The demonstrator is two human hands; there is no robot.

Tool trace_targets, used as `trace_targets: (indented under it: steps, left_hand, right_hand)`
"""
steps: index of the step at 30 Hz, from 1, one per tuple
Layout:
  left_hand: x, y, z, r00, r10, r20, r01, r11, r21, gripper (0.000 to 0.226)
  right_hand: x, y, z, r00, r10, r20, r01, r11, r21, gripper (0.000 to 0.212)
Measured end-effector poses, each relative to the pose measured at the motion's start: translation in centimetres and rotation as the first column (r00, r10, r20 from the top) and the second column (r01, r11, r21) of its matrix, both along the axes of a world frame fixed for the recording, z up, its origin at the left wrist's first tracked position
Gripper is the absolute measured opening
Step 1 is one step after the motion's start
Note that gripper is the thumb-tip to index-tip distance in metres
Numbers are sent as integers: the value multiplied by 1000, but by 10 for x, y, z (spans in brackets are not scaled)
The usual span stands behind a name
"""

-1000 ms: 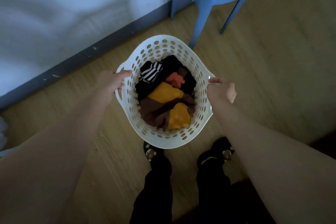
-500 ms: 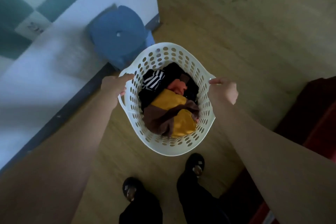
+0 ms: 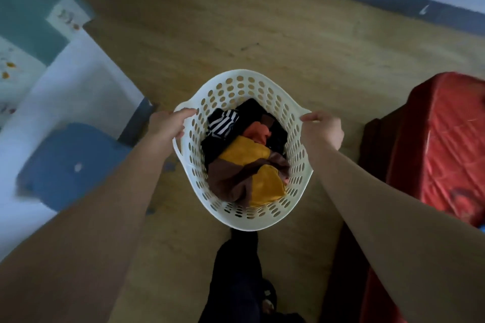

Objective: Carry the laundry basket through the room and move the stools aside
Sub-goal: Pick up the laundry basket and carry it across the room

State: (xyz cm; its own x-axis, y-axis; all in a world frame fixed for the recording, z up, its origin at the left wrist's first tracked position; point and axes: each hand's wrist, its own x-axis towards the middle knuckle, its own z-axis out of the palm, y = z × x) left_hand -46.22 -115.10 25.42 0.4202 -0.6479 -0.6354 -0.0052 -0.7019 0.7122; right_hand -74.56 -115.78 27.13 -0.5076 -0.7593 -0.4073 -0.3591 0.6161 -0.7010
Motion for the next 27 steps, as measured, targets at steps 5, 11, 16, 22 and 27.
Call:
trace_targets:
  steps: [5,11,16,22,27]
  left_hand:
    - [-36,-126,6,993,-99,-57,102,994,42,38]
    - [-95,-264,20,970,-229,-83,233,972,36,59]
    - [-134,-348,30,956,-290,-55,292,956,40,29]
    - [-207,-464,46,950,-313,12,313,950,-7,35]
    - [-307,-566,49,924,-381,25,382,924,-31,36]
  right_hand:
    - [-32,-89,10,989,-146,10,146,989,-3,41]
    - [-78,-192,24,953,-299,42,299,954,8,38]
    - [-112,-253,34,934,-348,77,349,937,-5,37]
    - [-188,-345,41,924,-372,93,375,927,-20,36]
    - [-275,-418,44,902,-417,117,420,907,-5,35]
